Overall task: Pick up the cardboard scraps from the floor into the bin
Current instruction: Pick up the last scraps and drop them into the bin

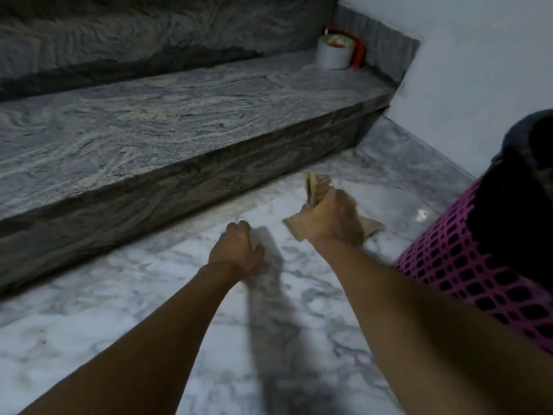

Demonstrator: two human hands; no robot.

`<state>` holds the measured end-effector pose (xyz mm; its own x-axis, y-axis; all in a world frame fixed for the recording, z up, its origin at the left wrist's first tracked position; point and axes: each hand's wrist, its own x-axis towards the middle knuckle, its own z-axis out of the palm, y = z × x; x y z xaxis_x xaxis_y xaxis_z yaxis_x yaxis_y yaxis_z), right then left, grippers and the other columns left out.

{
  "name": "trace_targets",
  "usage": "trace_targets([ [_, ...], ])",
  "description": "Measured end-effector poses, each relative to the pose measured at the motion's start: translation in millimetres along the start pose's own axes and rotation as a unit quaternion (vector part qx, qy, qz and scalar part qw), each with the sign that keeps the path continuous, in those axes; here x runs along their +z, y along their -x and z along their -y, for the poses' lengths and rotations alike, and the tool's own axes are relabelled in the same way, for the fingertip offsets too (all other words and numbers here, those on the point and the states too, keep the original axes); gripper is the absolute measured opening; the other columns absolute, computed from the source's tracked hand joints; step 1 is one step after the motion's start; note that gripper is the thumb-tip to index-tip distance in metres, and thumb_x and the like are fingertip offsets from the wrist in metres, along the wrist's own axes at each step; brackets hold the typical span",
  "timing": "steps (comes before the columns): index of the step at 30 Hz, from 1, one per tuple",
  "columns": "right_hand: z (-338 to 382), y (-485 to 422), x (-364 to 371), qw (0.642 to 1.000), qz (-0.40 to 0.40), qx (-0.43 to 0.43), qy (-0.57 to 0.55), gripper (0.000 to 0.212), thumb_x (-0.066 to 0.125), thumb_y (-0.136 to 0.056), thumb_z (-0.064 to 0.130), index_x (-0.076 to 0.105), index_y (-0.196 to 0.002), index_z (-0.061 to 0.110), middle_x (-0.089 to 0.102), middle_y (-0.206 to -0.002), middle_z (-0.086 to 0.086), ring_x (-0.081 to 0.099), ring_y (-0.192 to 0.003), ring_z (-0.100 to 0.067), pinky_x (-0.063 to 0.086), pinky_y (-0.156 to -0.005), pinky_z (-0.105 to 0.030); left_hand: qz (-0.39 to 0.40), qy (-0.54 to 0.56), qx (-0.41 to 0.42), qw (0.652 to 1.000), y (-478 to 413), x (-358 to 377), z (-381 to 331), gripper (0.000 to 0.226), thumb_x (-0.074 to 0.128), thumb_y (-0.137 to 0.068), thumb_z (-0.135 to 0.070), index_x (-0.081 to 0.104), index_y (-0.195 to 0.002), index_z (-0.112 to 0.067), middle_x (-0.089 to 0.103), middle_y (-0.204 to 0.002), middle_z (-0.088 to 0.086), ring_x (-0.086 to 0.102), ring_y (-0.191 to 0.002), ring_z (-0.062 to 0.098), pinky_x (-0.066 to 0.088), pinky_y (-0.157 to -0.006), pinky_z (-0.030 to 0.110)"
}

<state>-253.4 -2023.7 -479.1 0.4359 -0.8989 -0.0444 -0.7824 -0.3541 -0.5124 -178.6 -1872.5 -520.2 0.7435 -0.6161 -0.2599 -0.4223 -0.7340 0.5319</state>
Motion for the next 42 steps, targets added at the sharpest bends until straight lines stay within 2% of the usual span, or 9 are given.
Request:
trace_targets([
  [6, -62.5, -36.2, -0.3, 0.993, -0.016, 0.121, 0.010, 0.061, 0.069, -0.081, 0.034, 0.043, -0.131, 0.012, 0.052, -0.133, -0.012, 0.049, -0.124, -0.033, 0.040, -0.100, -0.043, 0.044, -0.043, 0.052, 0.997, -53.5, 40.7, -67.8, 0.083, 0.055, -0.087, -0.055, 0.016, -0.151, -0.020, 0.033, -0.142, 0.016, 0.043, -0.128, 0.036, 0.043, -0.100, 0.046],
  [11, -90.6, -54.7, 5.9, 0.986, -0.001, 0.162, 0.045, 0.072, 0.068, -0.081, 0.049, 0.038, -0.136, 0.014, 0.031, -0.139, -0.011, 0.050, -0.118, -0.033, 0.040, -0.103, -0.044, 0.015, -0.128, 0.051, 0.990, -69.3, 66.8, -73.2, 0.053, 0.039, -0.093, -0.055, 0.039, -0.134, -0.021, 0.049, -0.125, 0.016, 0.055, -0.108, 0.036, 0.046, -0.092, 0.045],
  [14, -101.6, -62.8, 7.9, 0.984, 0.017, 0.173, 0.028, 0.077, 0.069, -0.080, 0.052, 0.036, -0.139, 0.015, 0.041, -0.141, -0.011, 0.053, -0.121, -0.034, 0.043, -0.100, -0.045, -0.005, -0.099, 0.065, 0.993, -73.9, 69.8, -70.9, 0.048, 0.042, -0.095, -0.051, 0.040, -0.127, -0.016, 0.054, -0.118, 0.015, 0.059, -0.102, 0.035, 0.049, -0.087, 0.044],
  [18, -94.7, -63.6, 13.0, 0.982, 0.004, 0.186, -0.030, 0.066, 0.071, -0.081, 0.043, 0.037, -0.131, 0.016, 0.062, -0.122, -0.010, 0.062, -0.107, -0.034, 0.050, -0.093, -0.045, 0.015, -0.053, 0.069, 0.996, -82.2, 68.0, -67.8, 0.045, 0.046, -0.094, -0.047, 0.043, -0.119, -0.010, 0.059, -0.113, 0.015, 0.060, -0.098, 0.035, 0.048, -0.079, 0.039],
  [25, -97.1, -35.5, 7.1, 0.977, -0.058, 0.189, -0.079, 0.040, 0.056, -0.090, 0.036, 0.052, -0.123, 0.014, 0.066, -0.113, -0.012, 0.063, -0.104, -0.035, 0.038, -0.076, -0.033, 0.051, -0.004, 0.034, 0.998, -89.3, 57.5, -71.1, 0.038, 0.037, -0.101, -0.030, 0.050, -0.119, 0.001, 0.058, -0.125, 0.022, 0.055, -0.113, 0.037, 0.040, -0.086, 0.033],
  [29, -80.0, -45.4, -1.4, 0.977, -0.101, 0.135, -0.131, 0.032, 0.054, -0.090, 0.034, 0.062, -0.110, 0.011, 0.068, -0.103, -0.012, 0.063, -0.098, -0.035, 0.046, -0.081, -0.036, 0.108, 0.007, 0.022, 0.994, -98.1, 53.5, -69.9, 0.036, 0.036, -0.100, -0.027, 0.051, -0.118, 0.000, 0.057, -0.123, 0.021, 0.056, -0.110, 0.034, 0.036, -0.079, 0.031],
  [36, -36.8, -98.7, 1.1, 0.998, 0.036, 0.043, -0.016, 0.038, 0.053, -0.086, 0.036, 0.059, -0.120, 0.020, 0.060, -0.120, -0.011, 0.056, -0.112, -0.035, 0.046, -0.096, -0.042, 0.143, 0.019, 0.023, 0.989, -97.4, 45.8, -70.0, 0.038, 0.035, -0.100, -0.027, 0.049, -0.125, -0.003, 0.054, -0.128, 0.017, 0.054, -0.114, 0.031, 0.038, -0.083, 0.031],
  [39, -37.5, -111.6, 7.7, 0.985, 0.145, 0.037, 0.081, 0.053, 0.046, -0.093, 0.031, 0.043, -0.141, 0.008, 0.041, -0.143, -0.014, 0.039, -0.129, -0.034, 0.034, -0.108, -0.042, 0.148, 0.026, 0.014, 0.989, -97.0, 46.3, -69.3, 0.038, 0.035, -0.099, -0.027, 0.046, -0.128, -0.004, 0.053, -0.130, 0.015, 0.052, -0.116, 0.030, 0.037, -0.084, 0.031],
  [42, -41.4, -115.0, 16.7, 0.959, 0.219, -0.013, 0.179, 0.056, 0.039, -0.092, 0.032, 0.040, -0.145, 0.013, 0.035, -0.150, -0.012, 0.033, -0.133, -0.034, 0.025, -0.107, -0.041, 0.152, 0.025, 0.007, 0.988, -96.5, 45.9, -71.0, 0.040, 0.034, -0.100, -0.028, 0.042, -0.131, -0.005, 0.050, -0.134, 0.016, 0.051, -0.119, 0.030, 0.036, -0.084, 0.031],
])
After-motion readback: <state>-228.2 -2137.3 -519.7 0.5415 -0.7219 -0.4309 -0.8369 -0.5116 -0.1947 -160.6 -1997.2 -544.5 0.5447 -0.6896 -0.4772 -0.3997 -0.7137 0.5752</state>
